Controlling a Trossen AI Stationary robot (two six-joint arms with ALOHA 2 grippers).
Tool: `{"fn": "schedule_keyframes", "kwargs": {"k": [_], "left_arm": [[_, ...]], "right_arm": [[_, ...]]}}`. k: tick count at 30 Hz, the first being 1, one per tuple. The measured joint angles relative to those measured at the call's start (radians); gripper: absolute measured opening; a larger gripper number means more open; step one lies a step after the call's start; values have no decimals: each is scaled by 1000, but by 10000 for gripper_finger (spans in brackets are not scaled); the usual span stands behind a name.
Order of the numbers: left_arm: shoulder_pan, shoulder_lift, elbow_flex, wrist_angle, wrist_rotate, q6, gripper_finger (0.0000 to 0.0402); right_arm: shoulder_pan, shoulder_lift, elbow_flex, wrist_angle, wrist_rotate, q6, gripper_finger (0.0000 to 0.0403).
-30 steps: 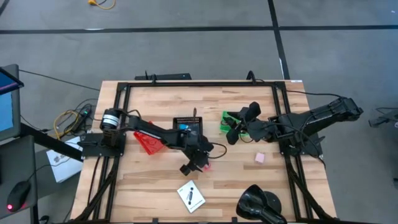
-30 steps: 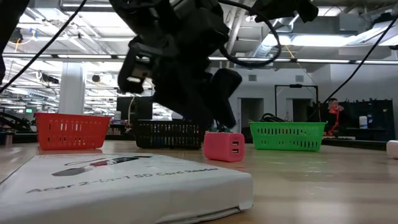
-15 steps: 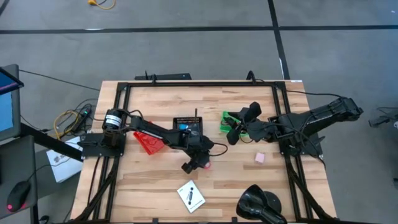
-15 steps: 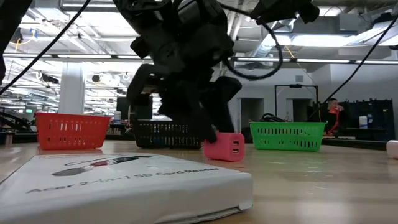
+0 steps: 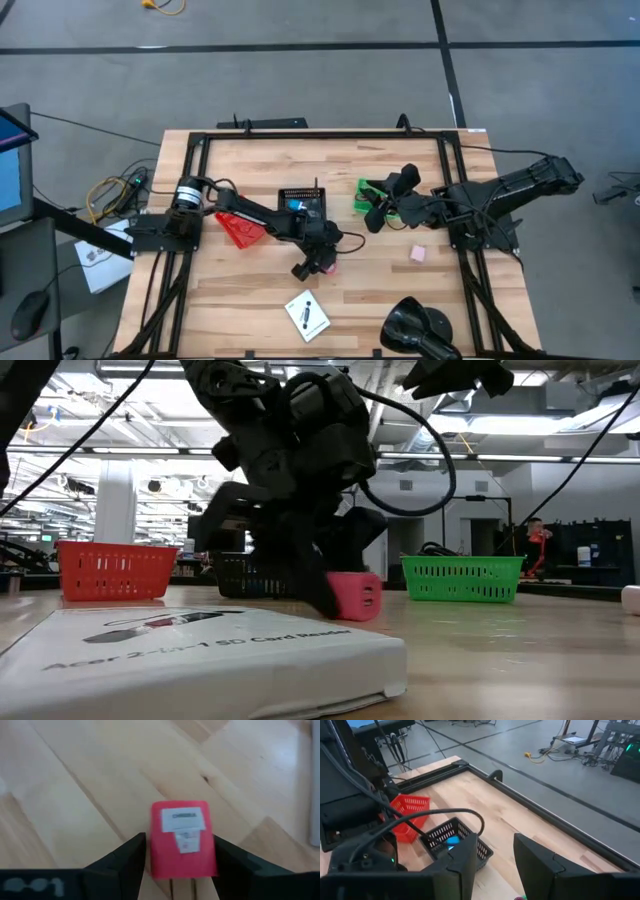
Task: Pick and place items into bin
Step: Put the pink charger adapter into the black bin
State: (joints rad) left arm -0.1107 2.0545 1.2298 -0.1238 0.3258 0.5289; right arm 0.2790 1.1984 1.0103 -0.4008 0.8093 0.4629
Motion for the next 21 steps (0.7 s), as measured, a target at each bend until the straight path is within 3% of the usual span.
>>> {"fn": "schedule_keyframes", "kwargs": {"k": [6, 12, 17, 21], "left_arm": [[1, -1, 1, 6, -16, -5, 138], [3, -44, 67, -175, -107, -61, 138], [2, -130, 146, -421, -257, -33, 138], [17, -238, 167, -584, -460, 93, 138]], "right_arm": [[2, 0, -1, -16, -1, 5, 123], [3, 0, -1, -25, -2, 8, 123], [3, 0, 0, -92, -2, 8, 123], [3, 0, 0, -147, -3, 55, 123]]}}
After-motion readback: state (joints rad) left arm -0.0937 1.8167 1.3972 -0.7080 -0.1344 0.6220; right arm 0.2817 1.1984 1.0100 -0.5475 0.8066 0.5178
